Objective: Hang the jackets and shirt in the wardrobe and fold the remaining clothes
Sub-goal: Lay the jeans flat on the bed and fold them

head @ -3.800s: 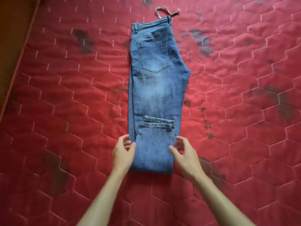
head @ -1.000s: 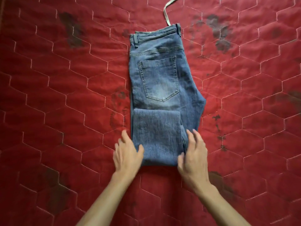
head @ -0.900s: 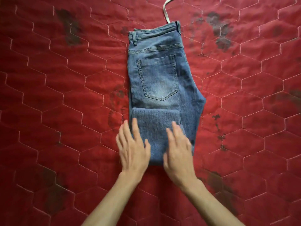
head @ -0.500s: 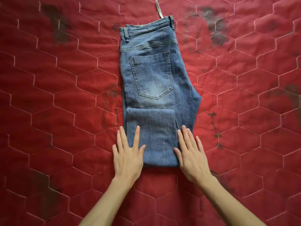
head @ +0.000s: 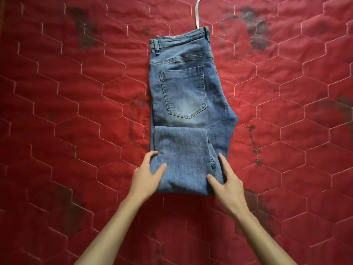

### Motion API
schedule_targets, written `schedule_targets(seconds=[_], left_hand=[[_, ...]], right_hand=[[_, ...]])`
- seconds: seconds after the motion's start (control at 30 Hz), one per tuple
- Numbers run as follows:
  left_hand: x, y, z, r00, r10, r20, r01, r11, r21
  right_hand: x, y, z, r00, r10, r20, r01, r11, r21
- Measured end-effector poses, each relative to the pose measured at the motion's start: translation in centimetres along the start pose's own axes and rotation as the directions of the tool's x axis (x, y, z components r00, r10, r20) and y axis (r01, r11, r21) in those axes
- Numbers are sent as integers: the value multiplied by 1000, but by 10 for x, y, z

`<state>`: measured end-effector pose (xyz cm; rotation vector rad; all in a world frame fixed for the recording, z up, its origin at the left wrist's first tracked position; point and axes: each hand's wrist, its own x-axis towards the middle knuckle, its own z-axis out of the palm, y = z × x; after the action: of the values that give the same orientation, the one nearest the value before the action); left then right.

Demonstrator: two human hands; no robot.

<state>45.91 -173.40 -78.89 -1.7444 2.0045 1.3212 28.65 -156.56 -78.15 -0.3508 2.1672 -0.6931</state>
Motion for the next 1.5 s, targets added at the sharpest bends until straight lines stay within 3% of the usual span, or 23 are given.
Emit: schedule_targets(seconds=[0.2, 0.33, 0.4, 0.5, 0.6, 0.7, 0.77, 0.83, 0.9, 0.97, 1.07, 1.17, 1.37, 1.5], left_hand=[[-16, -3, -37, 965, -77, 252, 120, 980, -160], [-10, 10, -67, 930, -69, 361, 147, 970, -194], [-4, 29, -79, 939, -74, 337, 173, 945, -277], [16, 63, -89, 947, -150, 283, 280, 819, -502], [50, 79, -81, 970, -210, 127, 245, 821, -515], [72, 82, -67, 973, -213, -85, 180, 940, -290], [77, 76, -55, 990, -117, -72, 107, 985, -133], [82, 63, -41, 997, -63, -40, 60, 995, -86], [82, 53, -32, 997, -43, -66, 39, 997, -66], [78, 50, -26, 993, -69, -92, 59, 992, -108], [72, 40, -22, 990, -124, -62, 113, 981, -155], [66, 25, -19, 983, -182, -3, 179, 973, -148], [27, 7, -18, 959, -267, 98, 272, 961, -39], [0, -6, -44, 902, -333, 274, 378, 917, -131]], right_hand=[[-38, -18, -35, 984, 32, 173, -80, 956, 281], [-37, -52, -60, 966, 26, 257, -119, 929, 351], [-19, -74, -65, 976, 2, 217, -92, 909, 406], [24, -106, -61, 975, 88, 203, -188, 813, 551], [66, -129, -55, 980, 114, 165, -196, 726, 659], [96, -124, -42, 995, 33, 90, -73, 868, 490], [109, -105, -31, 999, -30, 37, 26, 994, 108], [113, -87, -20, 999, -42, -5, 39, 961, -274], [107, -79, -10, 993, -69, -93, 27, 917, -397], [98, -77, -2, 980, -98, -173, 21, 916, -402], [83, -72, 4, 982, -105, -158, 32, 913, -406], [73, -67, -4, 995, 45, -90, -72, 943, -326], [40, -54, -38, 964, 242, 110, -160, 857, -489], [11, -53, -63, 913, 292, 285, -241, 949, -201]])
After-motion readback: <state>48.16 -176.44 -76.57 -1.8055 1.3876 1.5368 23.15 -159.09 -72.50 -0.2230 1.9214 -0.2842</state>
